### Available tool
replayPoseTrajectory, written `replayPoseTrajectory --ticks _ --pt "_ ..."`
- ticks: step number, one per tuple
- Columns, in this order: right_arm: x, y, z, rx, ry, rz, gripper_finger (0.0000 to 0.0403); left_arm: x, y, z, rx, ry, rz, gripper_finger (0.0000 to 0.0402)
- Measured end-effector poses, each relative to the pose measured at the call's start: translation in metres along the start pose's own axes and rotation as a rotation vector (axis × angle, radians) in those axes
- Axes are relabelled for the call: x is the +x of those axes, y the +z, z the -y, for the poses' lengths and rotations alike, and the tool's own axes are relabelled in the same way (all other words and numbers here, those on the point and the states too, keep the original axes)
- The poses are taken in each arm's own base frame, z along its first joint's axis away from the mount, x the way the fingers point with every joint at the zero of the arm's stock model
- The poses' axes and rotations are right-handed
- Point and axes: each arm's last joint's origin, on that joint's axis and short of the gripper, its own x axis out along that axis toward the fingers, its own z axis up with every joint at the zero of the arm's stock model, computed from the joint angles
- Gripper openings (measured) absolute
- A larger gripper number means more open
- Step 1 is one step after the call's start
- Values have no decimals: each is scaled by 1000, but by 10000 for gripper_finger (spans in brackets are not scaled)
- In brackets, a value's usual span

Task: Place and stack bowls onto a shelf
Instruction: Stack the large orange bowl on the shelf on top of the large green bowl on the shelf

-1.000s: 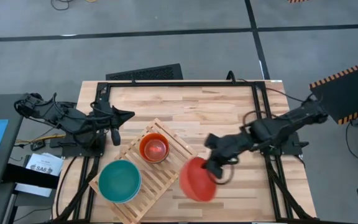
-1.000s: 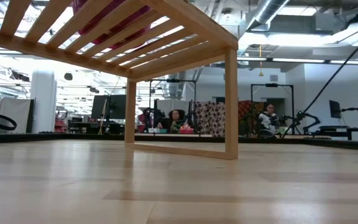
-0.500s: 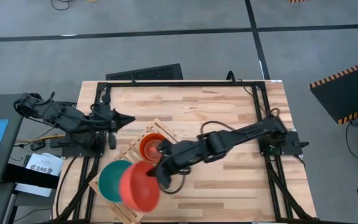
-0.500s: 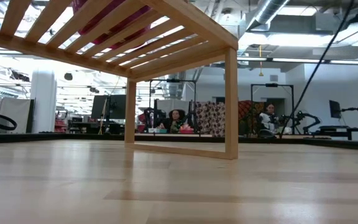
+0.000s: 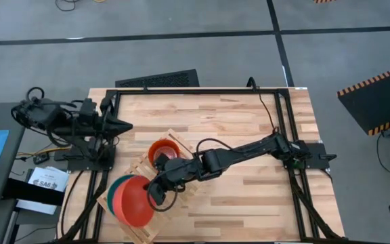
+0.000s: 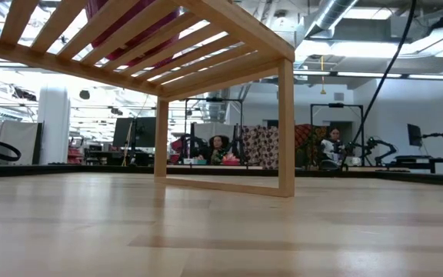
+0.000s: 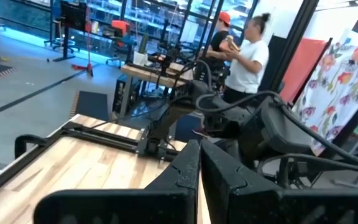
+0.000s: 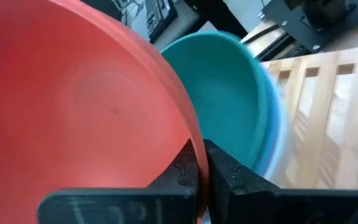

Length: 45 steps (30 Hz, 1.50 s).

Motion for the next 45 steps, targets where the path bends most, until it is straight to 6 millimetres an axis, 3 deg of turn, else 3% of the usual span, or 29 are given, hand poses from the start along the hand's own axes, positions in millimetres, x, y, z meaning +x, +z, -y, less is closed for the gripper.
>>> replayPoseTrajectory --ticks 6,16,26,32,39,45 --pt "0 10 7 8 -12 19 84 6 -3 2 8 12 -16 0" --pt "-1 11 7 -68 -13 18 114 16 -9 6 24 21 -43 0" --pt "-2 11 6 -86 5 -6 173 15 -8 5 43 66 -29 0" --pt "-28 21 -5 -121 -16 -22 202 12 -7 3 50 71 -22 0" --pt "-60 27 -12 -235 -74 -78 208 6 -3 -1 63 115 2 0" --pt "-98 18 -11 -364 -294 -193 198 3 -4 -2 76 115 -14 0"
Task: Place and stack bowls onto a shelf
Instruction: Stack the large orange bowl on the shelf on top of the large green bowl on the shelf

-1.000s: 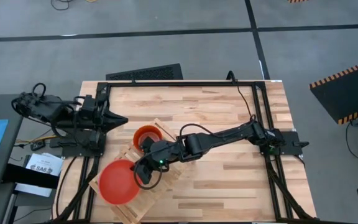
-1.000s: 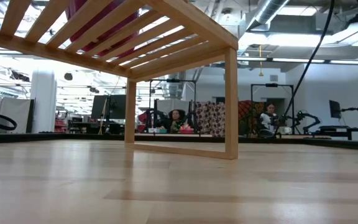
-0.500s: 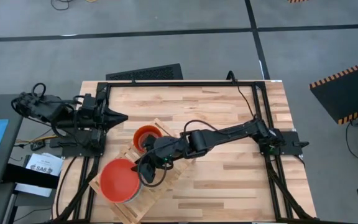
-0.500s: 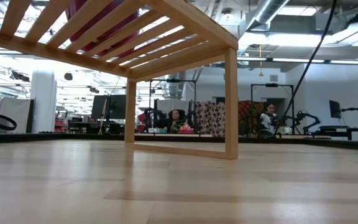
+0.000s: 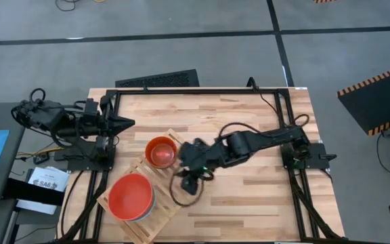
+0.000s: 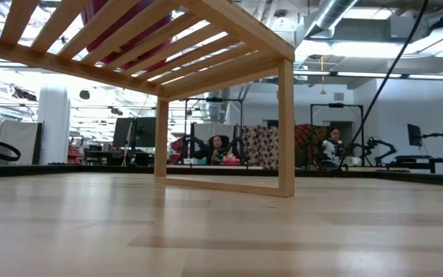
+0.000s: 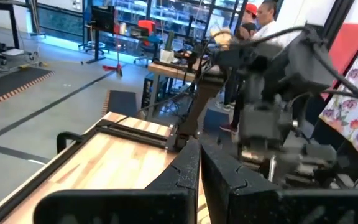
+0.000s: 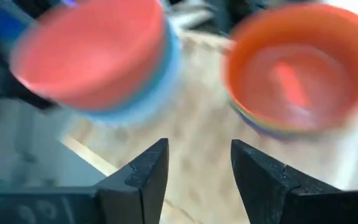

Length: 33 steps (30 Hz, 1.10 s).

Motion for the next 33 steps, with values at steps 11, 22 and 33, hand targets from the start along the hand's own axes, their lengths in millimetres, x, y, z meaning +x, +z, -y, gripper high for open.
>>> replayPoseTrajectory --ticks 11,22,33 --pt "-74 -67 8 -21 -476 -180 19 27 -26 32 53 -186 -173 0" --pt "-103 -151 43 330 -467 -92 19 44 -88 138 54 -485 -310 0" --pt "-94 -164 49 407 -352 -19 20 42 -109 150 39 -363 -375 0"
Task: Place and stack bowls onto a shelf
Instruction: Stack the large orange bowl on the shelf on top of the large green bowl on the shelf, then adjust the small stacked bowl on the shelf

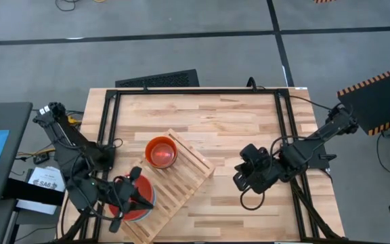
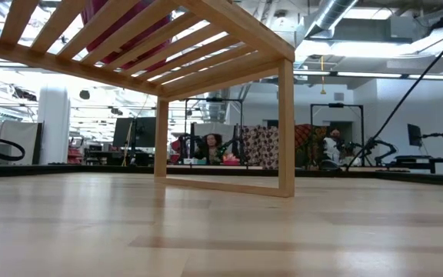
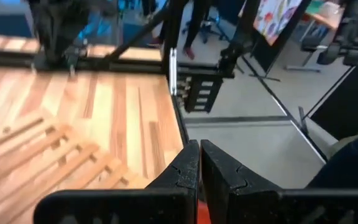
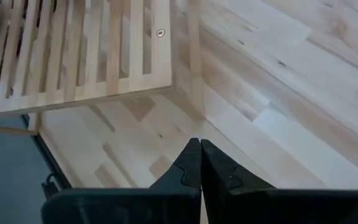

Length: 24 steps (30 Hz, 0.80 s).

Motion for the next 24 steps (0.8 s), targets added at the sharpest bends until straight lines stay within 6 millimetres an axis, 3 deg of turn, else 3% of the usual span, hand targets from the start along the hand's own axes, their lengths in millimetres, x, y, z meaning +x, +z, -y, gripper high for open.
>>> replayPoseTrajectory --ticks 11,16,21,24 --pt "2 -1 -2 -4 2 -2 21 -1 -15 -7 -60 54 -147 0" --pt "2 -1 -2 -4 2 -1 21 -5 -11 -8 -65 37 -131 0" --pt "2 -1 -2 -1 4 1 22 -32 16 -13 -64 -5 -39 0" --pt "2 0 -5 -4 29 8 22 -54 23 -20 -45 17 -7 0"
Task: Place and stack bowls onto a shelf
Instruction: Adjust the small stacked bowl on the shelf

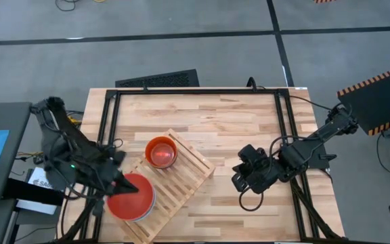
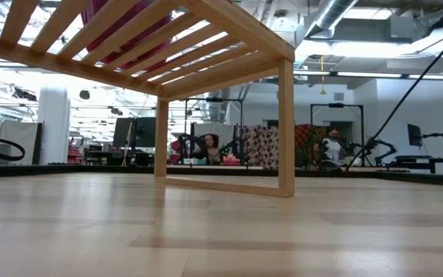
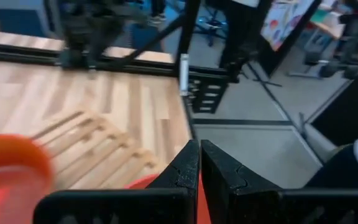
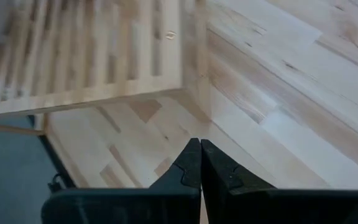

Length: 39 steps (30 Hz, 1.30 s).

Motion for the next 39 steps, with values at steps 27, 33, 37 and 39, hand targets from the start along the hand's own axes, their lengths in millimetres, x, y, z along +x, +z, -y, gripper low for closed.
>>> replayPoseTrajectory --ticks 27,33,37,39 --pt "12 38 -14 -61 165 142 22 -67 -17 -129 -517 464 172 0" --pt "12 38 -14 -64 164 142 22 -35 -21 -158 -634 459 -100 0" --pt "11 35 -15 -71 170 138 22 -18 -20 -186 -665 480 -193 0" --pt "10 34 -16 -81 173 136 22 -16 -21 -196 -697 482 -230 0"
